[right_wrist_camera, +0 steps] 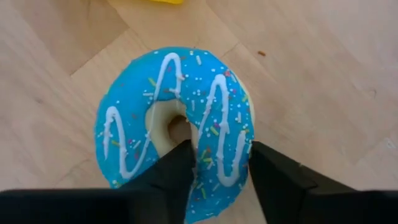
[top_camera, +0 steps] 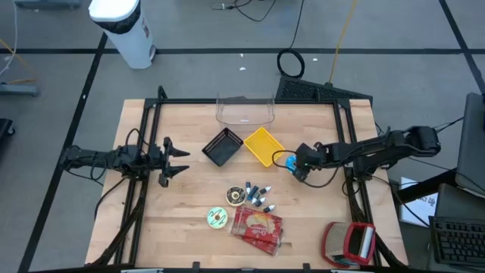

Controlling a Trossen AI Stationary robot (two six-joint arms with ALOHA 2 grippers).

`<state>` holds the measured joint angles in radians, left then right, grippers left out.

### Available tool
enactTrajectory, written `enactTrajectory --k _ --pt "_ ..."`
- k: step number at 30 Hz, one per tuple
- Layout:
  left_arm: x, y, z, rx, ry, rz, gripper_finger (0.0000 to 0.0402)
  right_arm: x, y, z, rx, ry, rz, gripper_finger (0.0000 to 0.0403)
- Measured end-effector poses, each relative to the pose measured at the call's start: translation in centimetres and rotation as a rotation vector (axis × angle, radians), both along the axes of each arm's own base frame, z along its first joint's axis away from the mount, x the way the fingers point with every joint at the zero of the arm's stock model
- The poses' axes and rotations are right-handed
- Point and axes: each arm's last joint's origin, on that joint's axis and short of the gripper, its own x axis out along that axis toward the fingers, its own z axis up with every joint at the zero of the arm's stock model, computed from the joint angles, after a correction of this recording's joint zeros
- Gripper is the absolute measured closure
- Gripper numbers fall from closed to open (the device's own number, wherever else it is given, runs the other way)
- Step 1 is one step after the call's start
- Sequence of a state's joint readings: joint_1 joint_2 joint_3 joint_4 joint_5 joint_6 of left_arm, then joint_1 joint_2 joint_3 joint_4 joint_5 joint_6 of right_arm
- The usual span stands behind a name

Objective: Pick & Place Food Item
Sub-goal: Put the blue donut into the yellow bin

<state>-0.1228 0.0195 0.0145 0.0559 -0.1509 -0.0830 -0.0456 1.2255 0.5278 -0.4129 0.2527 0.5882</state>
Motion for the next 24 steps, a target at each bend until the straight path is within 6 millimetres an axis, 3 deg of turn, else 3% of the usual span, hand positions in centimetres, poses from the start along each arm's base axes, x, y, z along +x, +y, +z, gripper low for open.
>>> enactTrajectory --k 8,14,21,24 --pt "0.0 0.0 0.0 0.0 0.0 0.0 0.016 -0.8 0.7 2.7 0.145 -0.175 0.115 0.0354" --pt "0.0 0.0 0.0 0.0 0.0 0.0 0.016 -1.2 1.4 5.2 0.149 -0.376 0.177 0.0377" --pt "0.0 0.0 0.0 0.0 0.0 0.0 0.016 1.5 1.6 8.4 0.04 -0.796 0.233 0.0377" --pt "0.0 0.0 0.0 0.0 0.0 0.001 0.016 2.9 1.0 9.1 -0.024 -0.87 0.262 0.038"
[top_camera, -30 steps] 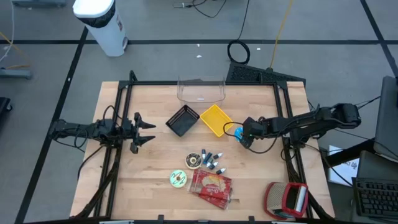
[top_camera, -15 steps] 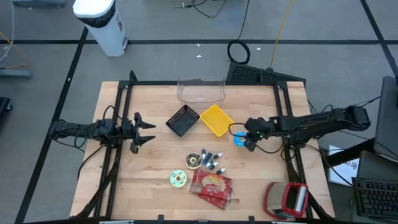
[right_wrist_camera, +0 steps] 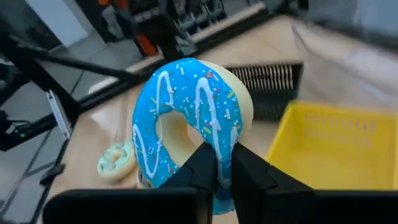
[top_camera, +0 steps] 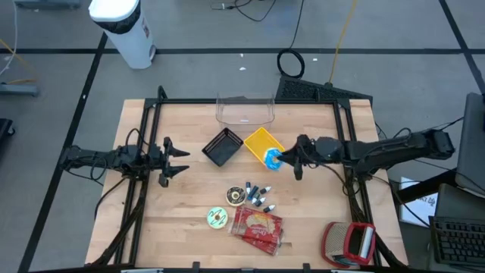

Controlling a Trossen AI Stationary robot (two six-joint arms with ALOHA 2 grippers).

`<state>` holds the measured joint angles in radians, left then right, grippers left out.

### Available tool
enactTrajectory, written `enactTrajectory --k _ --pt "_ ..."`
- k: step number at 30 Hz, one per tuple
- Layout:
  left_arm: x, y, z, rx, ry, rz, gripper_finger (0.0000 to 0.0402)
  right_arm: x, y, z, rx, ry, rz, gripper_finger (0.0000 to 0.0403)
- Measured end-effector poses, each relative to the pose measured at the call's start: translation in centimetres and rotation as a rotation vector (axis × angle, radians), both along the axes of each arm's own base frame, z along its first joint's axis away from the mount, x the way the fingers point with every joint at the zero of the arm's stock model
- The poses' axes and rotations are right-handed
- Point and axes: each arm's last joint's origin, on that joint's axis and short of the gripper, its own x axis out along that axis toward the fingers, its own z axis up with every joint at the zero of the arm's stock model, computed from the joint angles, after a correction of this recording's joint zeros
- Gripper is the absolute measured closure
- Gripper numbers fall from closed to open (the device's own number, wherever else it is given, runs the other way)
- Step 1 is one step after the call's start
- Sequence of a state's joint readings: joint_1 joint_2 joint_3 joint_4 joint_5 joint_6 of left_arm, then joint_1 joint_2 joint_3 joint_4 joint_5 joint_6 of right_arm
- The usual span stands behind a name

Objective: Pick & Place Food Item
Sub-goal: Put the blue donut into the yellow bin

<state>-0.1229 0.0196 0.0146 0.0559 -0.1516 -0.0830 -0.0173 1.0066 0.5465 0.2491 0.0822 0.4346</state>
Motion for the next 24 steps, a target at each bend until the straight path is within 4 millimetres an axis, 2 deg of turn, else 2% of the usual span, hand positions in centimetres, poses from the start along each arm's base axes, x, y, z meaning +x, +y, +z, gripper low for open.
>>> enactTrajectory --k 6,12,17,24 --pt "0.0 0.0 0.0 0.0 0.0 0.0 0.016 3.7 -3.0 0.6 0.001 0.119 -0.112 0.0383" --pt "0.0 0.0 0.0 0.0 0.0 0.0 0.016 6.8 -6.3 -0.7 0.029 0.311 -0.203 0.0384" --pt "0.0 0.0 0.0 0.0 0.0 0.0 0.016 7.8 -7.9 -3.0 0.049 0.392 -0.244 0.0384" --pt "0.0 0.0 0.0 0.0 0.0 0.0 0.016 8.6 -8.3 -5.5 0.063 0.459 -0.25 0.038"
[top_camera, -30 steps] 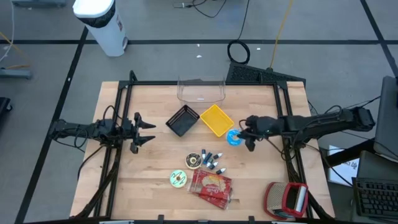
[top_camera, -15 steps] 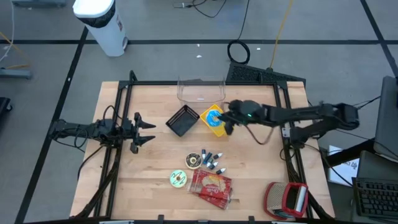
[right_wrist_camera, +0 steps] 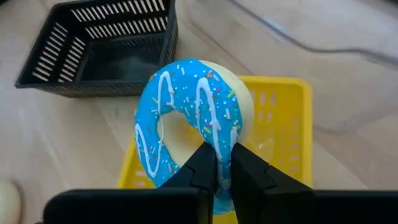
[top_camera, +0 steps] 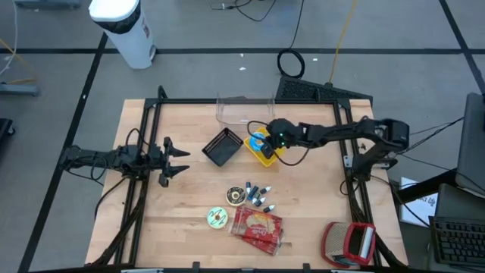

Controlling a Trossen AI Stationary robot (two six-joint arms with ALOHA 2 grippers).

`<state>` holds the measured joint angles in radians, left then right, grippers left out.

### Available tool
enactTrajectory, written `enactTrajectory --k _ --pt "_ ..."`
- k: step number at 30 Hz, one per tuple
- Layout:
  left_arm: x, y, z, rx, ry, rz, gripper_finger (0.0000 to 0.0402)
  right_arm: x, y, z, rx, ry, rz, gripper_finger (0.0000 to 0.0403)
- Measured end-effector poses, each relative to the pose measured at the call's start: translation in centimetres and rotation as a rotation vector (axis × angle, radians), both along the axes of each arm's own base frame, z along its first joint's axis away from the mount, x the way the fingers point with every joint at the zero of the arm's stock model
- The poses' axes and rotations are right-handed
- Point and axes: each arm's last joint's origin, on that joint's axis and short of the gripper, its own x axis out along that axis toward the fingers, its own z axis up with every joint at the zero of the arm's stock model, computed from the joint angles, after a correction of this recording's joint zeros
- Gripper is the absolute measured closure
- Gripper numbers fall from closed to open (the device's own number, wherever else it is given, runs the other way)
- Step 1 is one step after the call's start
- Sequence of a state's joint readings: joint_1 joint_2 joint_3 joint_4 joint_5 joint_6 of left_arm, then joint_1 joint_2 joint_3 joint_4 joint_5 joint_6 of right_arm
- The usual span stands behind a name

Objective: Pick & Place Food Item
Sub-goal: Put the blue donut into the yellow bin

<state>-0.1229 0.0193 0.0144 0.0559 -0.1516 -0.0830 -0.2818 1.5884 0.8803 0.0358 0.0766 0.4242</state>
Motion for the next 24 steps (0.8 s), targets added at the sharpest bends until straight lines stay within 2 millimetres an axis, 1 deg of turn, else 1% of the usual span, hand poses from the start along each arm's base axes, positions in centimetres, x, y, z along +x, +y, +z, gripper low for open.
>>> enactTrajectory --k 5,14,19,24 --pt "0.0 0.0 0.01 0.0 0.0 -0.001 0.016 0.06 -0.04 -0.6 -0.01 0.033 0.013 0.0378" --pt "0.0 0.0 0.0 0.0 0.0 -0.001 0.016 0.06 -0.03 -0.58 -0.013 0.032 0.015 0.0365" --pt "0.0 0.0 0.0 0.0 0.0 -0.001 0.016 0.04 -0.02 -0.61 -0.032 0.044 0.034 0.0331" --pt "0.0 0.0 0.01 0.0 0.0 0.0 0.016 0.11 -0.05 -0.52 -0.054 0.04 0.049 0.0275"
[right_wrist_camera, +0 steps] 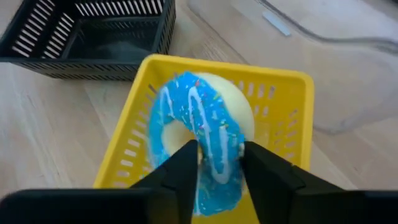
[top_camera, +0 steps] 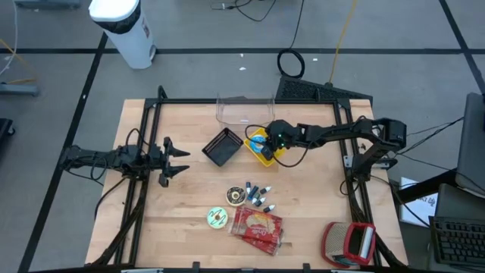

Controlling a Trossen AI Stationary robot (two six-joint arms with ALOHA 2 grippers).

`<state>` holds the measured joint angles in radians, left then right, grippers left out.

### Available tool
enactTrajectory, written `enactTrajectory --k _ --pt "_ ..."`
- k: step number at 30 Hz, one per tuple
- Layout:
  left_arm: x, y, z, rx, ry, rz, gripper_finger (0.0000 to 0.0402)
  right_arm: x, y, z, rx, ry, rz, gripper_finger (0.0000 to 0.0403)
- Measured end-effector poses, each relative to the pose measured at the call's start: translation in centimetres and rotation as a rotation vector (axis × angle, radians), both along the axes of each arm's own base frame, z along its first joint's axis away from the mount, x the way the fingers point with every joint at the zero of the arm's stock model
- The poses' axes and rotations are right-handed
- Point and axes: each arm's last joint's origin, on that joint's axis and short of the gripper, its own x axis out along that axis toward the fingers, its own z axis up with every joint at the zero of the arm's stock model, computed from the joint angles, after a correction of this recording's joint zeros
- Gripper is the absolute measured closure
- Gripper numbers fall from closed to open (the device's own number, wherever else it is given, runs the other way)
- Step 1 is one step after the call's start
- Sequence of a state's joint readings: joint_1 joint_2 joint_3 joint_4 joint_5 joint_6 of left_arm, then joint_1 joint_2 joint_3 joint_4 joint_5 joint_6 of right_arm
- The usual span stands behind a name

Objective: Pick & Place Food Item
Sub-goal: Put the blue donut into the yellow bin, then put the black donut into the yellow bin

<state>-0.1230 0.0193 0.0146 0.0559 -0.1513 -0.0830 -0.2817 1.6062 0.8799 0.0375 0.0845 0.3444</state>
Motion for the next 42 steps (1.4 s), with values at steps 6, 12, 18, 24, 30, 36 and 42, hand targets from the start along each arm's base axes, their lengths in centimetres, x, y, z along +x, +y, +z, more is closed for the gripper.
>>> enactTrajectory --k 6,12,18,24,30,36,42 --pt "0.0 0.0 0.0 0.0 0.0 0.0 0.016 0.0 0.0 0.0 -0.03 0.01 0.031 0.0222" --pt "0.0 0.0 0.0 0.0 0.0 0.0 0.016 -0.2 0.1 0.6 -0.049 0.001 0.049 0.0202" --pt "0.0 0.0 0.0 0.0 0.0 0.0 0.016 -1.2 0.5 4.4 -0.124 -0.116 0.084 0.0203" --pt "0.0 0.0 0.0 0.0 0.0 0.0 0.016 -0.6 3.9 8.2 -0.151 -0.396 0.27 0.021" --pt "0.0 0.0 0.0 0.0 0.001 0.001 0.016 2.0 11.3 6.8 -0.212 -0.465 0.517 0.0206" --pt "0.0 0.0 0.0 0.0 0.001 0.0 0.016 5.4 16.3 5.3 -0.271 -0.189 0.595 0.0176" --pt "0.0 0.0 0.0 0.0 0.002 0.0 0.016 8.4 18.1 3.5 -0.288 0.001 0.619 0.0135"
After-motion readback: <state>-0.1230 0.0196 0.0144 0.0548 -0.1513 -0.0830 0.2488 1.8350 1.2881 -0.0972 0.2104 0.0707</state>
